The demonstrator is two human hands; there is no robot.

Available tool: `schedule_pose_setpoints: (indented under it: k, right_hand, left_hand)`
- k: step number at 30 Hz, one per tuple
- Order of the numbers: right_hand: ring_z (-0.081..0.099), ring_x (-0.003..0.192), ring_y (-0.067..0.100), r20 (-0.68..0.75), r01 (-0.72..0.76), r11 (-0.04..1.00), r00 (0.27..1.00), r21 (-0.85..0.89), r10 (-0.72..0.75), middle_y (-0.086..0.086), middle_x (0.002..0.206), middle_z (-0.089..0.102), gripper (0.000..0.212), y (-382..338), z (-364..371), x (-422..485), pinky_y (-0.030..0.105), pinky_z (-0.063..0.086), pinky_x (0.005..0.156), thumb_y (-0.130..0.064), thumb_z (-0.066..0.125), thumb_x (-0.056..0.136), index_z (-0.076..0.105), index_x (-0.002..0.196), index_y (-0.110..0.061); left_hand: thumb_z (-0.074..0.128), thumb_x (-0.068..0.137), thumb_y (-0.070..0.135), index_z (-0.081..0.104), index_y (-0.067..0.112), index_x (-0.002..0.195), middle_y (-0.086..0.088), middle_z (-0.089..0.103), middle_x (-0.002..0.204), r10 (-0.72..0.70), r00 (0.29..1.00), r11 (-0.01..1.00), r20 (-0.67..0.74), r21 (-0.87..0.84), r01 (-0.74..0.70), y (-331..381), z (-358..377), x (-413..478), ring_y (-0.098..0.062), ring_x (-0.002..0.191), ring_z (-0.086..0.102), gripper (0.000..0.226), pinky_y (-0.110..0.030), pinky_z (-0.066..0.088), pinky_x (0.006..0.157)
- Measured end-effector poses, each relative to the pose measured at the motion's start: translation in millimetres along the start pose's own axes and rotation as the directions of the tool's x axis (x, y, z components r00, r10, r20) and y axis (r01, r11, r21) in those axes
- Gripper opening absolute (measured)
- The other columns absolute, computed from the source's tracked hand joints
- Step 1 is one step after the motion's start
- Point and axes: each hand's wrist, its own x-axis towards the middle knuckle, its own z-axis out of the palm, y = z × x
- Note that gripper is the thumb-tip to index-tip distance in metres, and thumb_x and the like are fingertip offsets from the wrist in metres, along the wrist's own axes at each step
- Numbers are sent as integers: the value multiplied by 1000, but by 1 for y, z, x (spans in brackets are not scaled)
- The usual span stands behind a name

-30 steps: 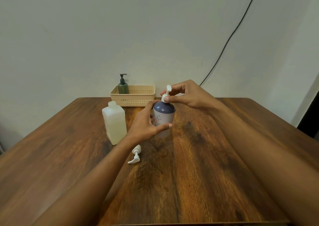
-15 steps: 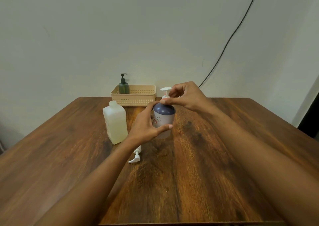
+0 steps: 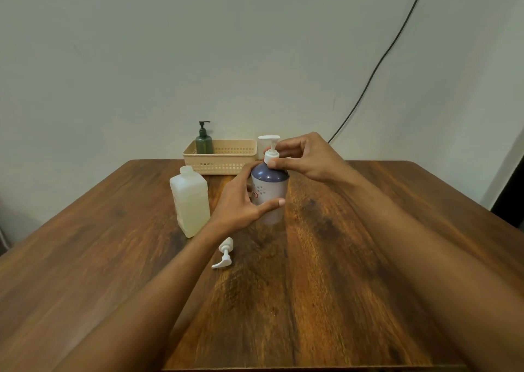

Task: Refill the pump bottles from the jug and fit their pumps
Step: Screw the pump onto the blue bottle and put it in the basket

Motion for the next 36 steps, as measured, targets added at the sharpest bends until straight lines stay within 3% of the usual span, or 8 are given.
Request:
schedule_pose_setpoints:
  k: [6, 12, 15, 20, 27, 30, 33, 36]
  right_hand:
    - [78, 92, -4, -143, -8, 1000, 990, -16, 6, -21, 89, 82, 44, -5, 13, -3, 12, 59, 76, -34, 100, 74, 85, 113, -22]
    - [73, 121, 7, 101, -3, 1000, 995, 31, -1, -5, 127, 80, 37, -16, 1, -2, 29, 59, 103, -26, 83, 96, 76, 131, -17]
    - [75, 123, 18, 208, 11, 994, 978, 109, -33, 4, 127, 80, 31, -15, -5, -2, 34, 58, 107, -17, 75, 102, 75, 132, -8]
    - [79, 110, 12, 52, -26, 998, 998, 63, 22, 0, 110, 85, 28, -13, 5, -3, 32, 61, 102, -22, 85, 94, 82, 119, -11]
    - [76, 97, -7, -245, -106, 994, 965, -31, 95, -10, 105, 84, 53, -18, 30, -7, 16, 62, 84, -45, 99, 73, 82, 119, -24]
    - [75, 118, 8, -88, -65, 996, 994, 58, 70, -2, 123, 82, 48, -19, 19, -5, 36, 60, 106, -38, 88, 89, 77, 130, -15]
    - [73, 127, 16, 157, -33, 984, 988, 178, 5, 3, 130, 79, 38, -23, 1, -3, 34, 56, 111, -24, 73, 104, 71, 139, -9]
    - [77, 119, 16, 118, -4, 992, 993, 130, -12, 3, 119, 83, 33, -22, -3, -1, 35, 57, 109, -23, 78, 100, 77, 130, -8]
  left_hand:
    - [82, 70, 68, 44, 32, 146, 15, 60, 135, 9, 1000, 1000, -21, 13, -9, 0, -2, 0, -1, 120, 60, 92, -25, 56, 96]
    - [83, 73, 65, 43, 32, 149, 17, 60, 136, 35, 999, 999, -3, 20, -35, 3, -4, 2, 1, 122, 59, 92, -27, 57, 96]
    - [83, 74, 64, 36, 40, 154, 27, 53, 141, 51, 999, 999, 7, 4, -51, 5, -3, 3, 7, 127, 55, 96, -26, 56, 100]
    - [81, 73, 70, 35, 44, 154, 46, 48, 134, 44, 999, 999, -6, 0, -44, 3, -2, 2, 15, 126, 52, 97, -8, 49, 95]
    - [77, 67, 78, 40, 37, 150, 25, 56, 132, -6, 999, 1000, -48, 9, 6, 1, 3, 1, 14, 118, 55, 99, -9, 49, 91]
    - [78, 67, 77, 42, 35, 148, 23, 57, 131, -3, 999, 1000, -41, 17, 4, 4, -1, 3, 9, 117, 57, 99, -15, 51, 94]
    - [79, 68, 73, 43, 30, 147, 17, 59, 134, 14, 1000, 1000, -14, 26, -14, 7, -5, 6, 3, 117, 58, 97, -21, 54, 94]
    - [80, 69, 71, 44, 34, 147, 27, 57, 129, 10, 1000, 1000, -10, 8, -10, 8, -6, 5, 11, 117, 56, 94, -12, 51, 90]
